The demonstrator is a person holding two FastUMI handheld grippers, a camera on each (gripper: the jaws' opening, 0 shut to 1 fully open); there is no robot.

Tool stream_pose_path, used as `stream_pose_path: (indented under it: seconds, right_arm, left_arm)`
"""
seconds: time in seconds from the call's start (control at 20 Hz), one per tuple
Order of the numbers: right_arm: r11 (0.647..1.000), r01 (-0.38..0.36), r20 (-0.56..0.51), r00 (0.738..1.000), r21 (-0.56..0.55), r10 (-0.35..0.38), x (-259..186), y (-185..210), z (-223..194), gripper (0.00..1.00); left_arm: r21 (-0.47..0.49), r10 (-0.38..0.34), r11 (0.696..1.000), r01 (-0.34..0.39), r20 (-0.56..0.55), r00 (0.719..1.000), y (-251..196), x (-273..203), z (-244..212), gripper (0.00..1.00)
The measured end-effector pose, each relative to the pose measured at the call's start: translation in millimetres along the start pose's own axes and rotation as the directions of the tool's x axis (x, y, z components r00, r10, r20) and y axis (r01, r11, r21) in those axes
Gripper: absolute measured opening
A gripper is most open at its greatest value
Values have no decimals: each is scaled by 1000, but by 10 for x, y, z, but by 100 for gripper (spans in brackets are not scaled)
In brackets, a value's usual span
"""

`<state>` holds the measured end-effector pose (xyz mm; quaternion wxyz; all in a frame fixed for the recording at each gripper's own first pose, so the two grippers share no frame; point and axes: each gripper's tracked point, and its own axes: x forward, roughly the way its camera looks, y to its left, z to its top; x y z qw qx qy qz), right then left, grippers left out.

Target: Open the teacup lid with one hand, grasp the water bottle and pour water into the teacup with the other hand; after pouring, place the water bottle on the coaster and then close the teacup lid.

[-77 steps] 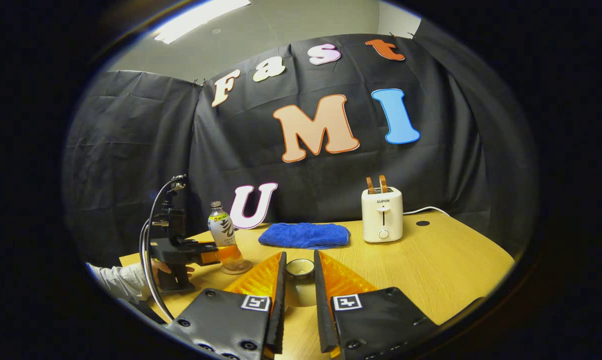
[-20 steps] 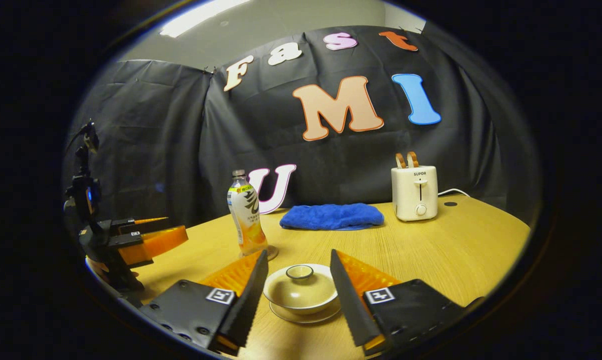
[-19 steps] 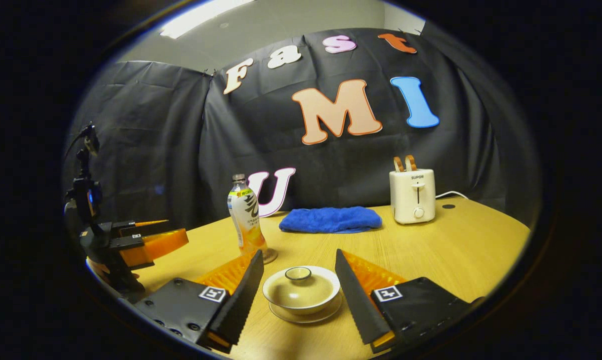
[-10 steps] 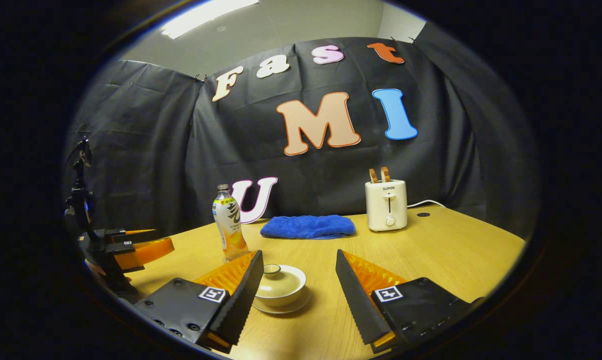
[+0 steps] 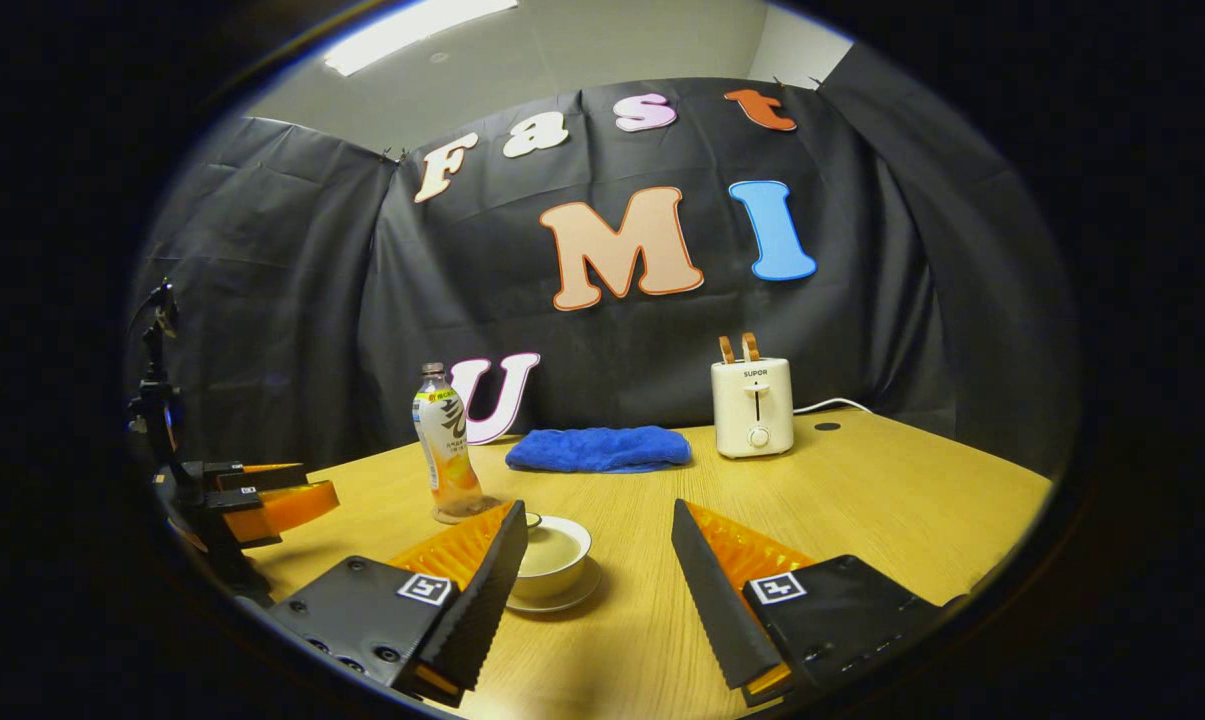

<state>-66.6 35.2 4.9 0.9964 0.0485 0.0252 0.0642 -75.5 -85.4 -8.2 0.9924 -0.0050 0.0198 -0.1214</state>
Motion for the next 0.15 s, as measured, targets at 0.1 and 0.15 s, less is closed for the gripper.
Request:
stream_pose_path:
  seconds: [0.1, 0.15]
  right_arm:
    - [1000, -4, -5, 1000, 3, 4, 5, 29, -50, 91]
    - [1000, -2, 2, 1000, 4, 2, 5, 22, -29, 91]
  left_arm:
    - [-2, 5, 1000, -5, 7, 1000, 1, -4, 16, 98]
    - [-2, 10, 1000, -10, 9, 1000, 10, -6, 7, 98]
